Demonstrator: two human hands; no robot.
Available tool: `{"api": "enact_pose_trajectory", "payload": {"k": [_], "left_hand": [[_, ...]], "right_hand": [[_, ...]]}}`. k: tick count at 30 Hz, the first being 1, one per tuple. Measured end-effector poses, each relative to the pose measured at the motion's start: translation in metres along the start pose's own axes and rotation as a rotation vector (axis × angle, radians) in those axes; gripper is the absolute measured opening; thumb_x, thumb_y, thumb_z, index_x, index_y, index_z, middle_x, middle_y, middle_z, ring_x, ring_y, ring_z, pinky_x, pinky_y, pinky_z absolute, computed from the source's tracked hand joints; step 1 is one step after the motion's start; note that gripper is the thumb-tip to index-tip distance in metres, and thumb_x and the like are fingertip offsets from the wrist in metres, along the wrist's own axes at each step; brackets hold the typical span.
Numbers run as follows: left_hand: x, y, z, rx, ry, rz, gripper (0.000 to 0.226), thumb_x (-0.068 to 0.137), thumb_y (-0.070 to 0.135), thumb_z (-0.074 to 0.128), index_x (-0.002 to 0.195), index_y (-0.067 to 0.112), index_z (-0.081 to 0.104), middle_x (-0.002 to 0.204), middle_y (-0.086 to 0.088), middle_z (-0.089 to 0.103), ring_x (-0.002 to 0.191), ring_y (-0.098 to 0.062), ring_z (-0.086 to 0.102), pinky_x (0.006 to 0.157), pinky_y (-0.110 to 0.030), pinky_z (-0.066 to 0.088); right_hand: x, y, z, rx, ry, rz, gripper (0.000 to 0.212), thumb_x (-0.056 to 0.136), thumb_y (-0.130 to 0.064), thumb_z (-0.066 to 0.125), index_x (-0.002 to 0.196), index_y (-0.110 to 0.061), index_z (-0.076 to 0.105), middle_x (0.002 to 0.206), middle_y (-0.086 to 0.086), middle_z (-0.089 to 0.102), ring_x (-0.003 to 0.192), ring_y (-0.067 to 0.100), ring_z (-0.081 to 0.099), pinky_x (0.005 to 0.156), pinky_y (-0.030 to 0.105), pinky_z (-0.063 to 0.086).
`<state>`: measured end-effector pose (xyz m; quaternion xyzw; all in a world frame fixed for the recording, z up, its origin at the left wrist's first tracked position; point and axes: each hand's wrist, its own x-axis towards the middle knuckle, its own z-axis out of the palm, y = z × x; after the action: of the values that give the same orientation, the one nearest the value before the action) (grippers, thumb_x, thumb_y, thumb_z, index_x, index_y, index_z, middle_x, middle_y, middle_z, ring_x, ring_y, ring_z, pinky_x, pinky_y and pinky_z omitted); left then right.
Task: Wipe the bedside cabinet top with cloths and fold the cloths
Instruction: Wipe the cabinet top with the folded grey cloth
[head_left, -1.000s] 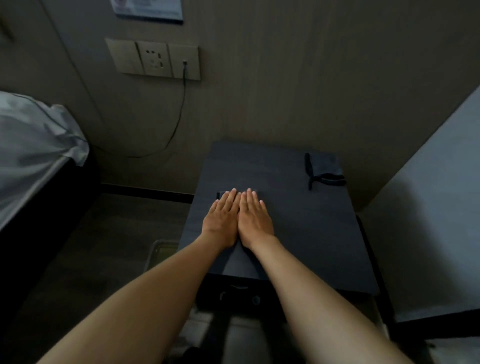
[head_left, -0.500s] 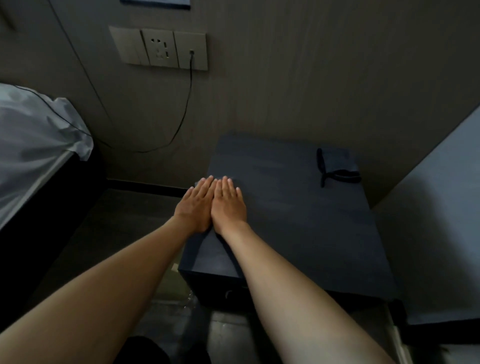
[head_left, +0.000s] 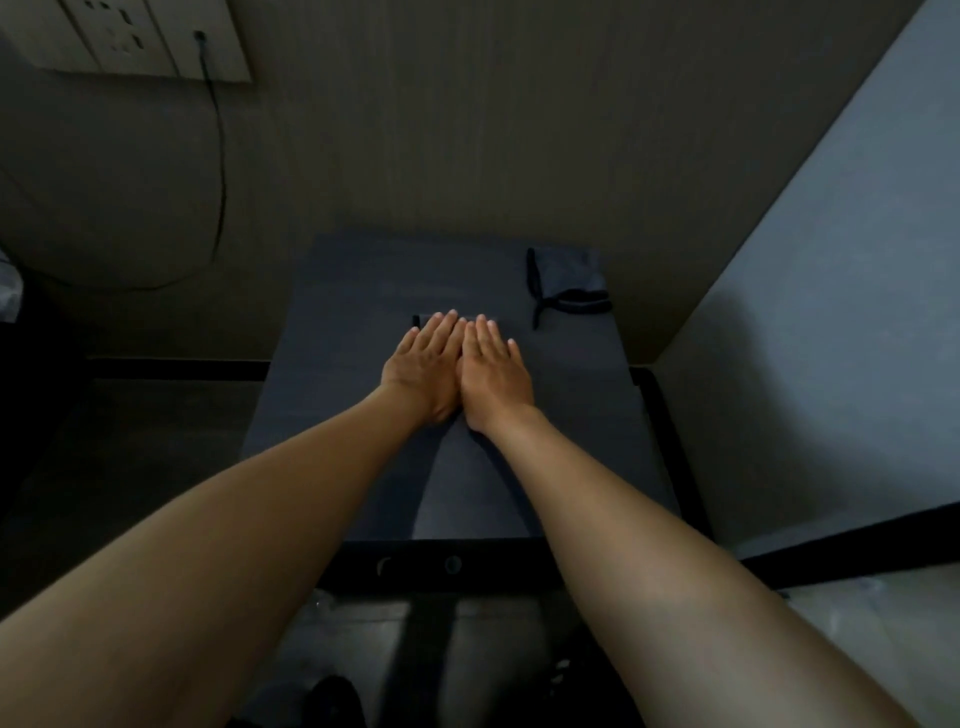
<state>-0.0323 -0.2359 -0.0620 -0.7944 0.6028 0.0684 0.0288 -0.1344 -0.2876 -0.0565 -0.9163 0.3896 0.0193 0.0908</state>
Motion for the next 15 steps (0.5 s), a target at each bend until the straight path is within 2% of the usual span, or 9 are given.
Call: {"api": "enact_pose_trajectory", "payload": {"k": [9, 15], "left_hand": [[0.022, 0.116, 0.001, 0.02, -0.032, 0.086, 0.081, 0.098, 0.04, 0.038, 0.152, 0.013, -0.015, 0.161, -0.005, -0.017, 0.148, -0.021, -0.016, 0.121, -0.042, 0.0], [0.026, 0.157, 0.0, 0.018, -0.061, 0.126, 0.09, 0.095, 0.041, 0.046, 0.152, 0.013, -0.016, 0.161, -0.006, -0.019, 0.147, -0.023, -0.017, 0.12, -0.043, -0.003]], "right_hand": [[-0.047, 0.104, -0.013, -0.043, 0.01, 0.104, 0.09, 0.093, -0.016, 0.059, 0.155, -0.006, -0.006, 0.164, 0.012, -0.008, 0.151, 0.024, -0.008, 0.123, 0.041, 0.004], [-0.066, 0.138, -0.018, -0.08, -0.005, 0.142, 0.089, 0.093, -0.013, 0.059, 0.154, -0.006, -0.005, 0.164, 0.013, -0.007, 0.151, 0.025, -0.006, 0.123, 0.042, 0.006]]}}
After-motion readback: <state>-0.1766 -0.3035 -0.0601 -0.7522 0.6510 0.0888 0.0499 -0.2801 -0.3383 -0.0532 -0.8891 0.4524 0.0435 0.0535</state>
